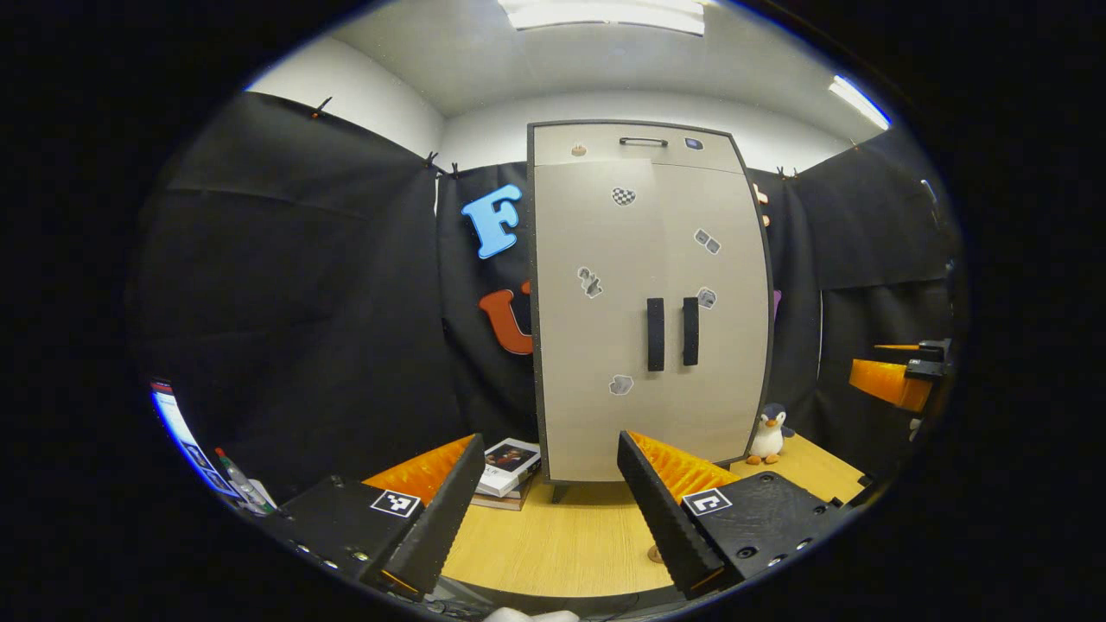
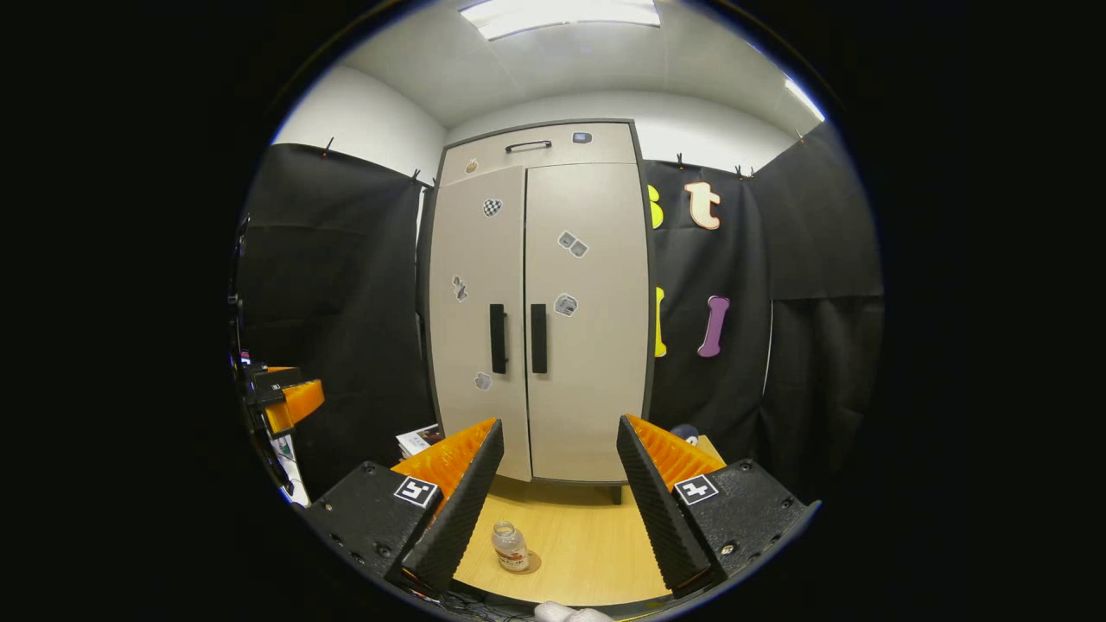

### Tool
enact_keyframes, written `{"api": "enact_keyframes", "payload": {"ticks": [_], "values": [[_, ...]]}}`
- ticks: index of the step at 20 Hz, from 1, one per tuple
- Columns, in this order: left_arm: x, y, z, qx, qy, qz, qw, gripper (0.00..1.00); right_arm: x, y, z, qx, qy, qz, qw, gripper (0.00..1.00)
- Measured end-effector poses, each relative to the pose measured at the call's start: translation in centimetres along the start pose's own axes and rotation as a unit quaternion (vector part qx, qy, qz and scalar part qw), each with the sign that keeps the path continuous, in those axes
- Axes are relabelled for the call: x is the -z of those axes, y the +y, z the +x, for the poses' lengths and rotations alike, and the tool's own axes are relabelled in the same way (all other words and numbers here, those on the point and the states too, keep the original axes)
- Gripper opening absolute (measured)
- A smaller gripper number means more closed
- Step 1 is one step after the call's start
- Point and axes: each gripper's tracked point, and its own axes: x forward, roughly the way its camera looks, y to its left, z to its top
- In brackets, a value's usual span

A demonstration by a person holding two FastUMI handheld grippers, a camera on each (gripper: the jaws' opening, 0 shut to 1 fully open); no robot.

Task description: Grasp the bottle in the cabinet with the left hand and place it on the coaster, then close the right door with the right hand and the left door with the left hand.

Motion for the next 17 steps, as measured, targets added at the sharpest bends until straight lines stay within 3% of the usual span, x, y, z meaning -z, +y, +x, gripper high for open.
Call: {"api": "enact_keyframes", "payload": {"ticks": [8, 17], "values": [[0.7, -1.2, 0.2, 0.017, 0.005, 0.005, 1.0, 0.94, 0.4, -1.9, -1.6, 0.029, 0.0, -0.002, 1.0, 0.82], [1.4, -2.0, 1.0, 0.022, 0.016, 0.01, 1.0, 0.94, 1.9, -2.7, -1.5, 0.035, 0.016, 0.006, 0.999, 0.82]]}}
